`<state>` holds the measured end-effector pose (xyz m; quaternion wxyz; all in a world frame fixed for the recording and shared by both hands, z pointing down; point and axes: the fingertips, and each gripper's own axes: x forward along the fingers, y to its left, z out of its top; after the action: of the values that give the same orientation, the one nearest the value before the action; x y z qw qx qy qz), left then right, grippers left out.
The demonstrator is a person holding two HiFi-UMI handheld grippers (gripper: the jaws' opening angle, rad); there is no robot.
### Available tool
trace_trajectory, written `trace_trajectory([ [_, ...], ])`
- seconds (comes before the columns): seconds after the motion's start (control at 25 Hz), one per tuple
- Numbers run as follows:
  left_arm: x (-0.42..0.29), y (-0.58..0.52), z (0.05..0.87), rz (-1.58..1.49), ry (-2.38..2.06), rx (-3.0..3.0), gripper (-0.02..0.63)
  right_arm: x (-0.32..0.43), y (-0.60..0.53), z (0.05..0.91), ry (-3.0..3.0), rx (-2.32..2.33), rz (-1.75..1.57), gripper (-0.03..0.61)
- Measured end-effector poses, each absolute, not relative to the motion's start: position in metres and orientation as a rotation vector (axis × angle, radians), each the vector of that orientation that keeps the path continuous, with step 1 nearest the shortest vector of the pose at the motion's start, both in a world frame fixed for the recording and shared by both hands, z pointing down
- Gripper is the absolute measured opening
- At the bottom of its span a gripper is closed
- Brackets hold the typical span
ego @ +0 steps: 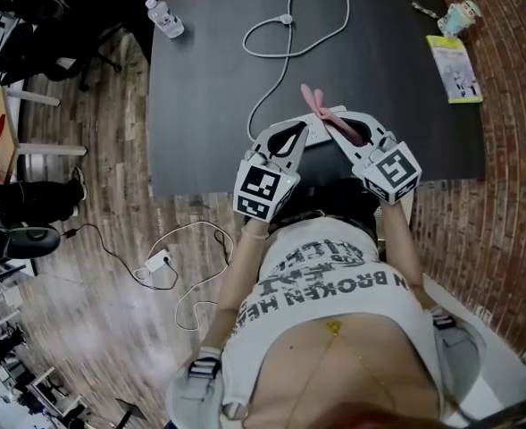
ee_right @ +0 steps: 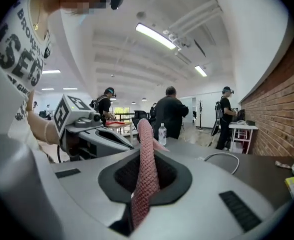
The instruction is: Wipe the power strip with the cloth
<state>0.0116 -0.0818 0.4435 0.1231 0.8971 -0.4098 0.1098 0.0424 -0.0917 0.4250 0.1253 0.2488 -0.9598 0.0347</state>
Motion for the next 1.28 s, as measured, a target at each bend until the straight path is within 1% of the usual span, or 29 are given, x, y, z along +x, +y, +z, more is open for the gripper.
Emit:
trace_trajectory([
  [0.24, 0.016, -0.08, 0.397, 0.194, -1.242, 2.698, 0.008, 0.04, -0.09, 0.379, -2.927, 0.742, 0.056, 0.017],
  [0.48, 0.018, -0.076, 0.367, 0.129, -1.255, 2.75, 0.008, 0.037, -0.082, 0.358, -2.978, 0.711, 0.036, 0.015],
  [0.76, 0.017, -0.072, 0.356, 0.1, -1.276, 2.757, 0.008, 0.044, -0.075, 0.346, -3.001, 0.741, -0.014, 0.017],
  [1.28, 0.022, -0.066, 0.353, 0.098, -1.278, 2.765, 0.008, 0.055, -0.069, 0.343, -3.002, 0.776, 0.008, 0.015],
])
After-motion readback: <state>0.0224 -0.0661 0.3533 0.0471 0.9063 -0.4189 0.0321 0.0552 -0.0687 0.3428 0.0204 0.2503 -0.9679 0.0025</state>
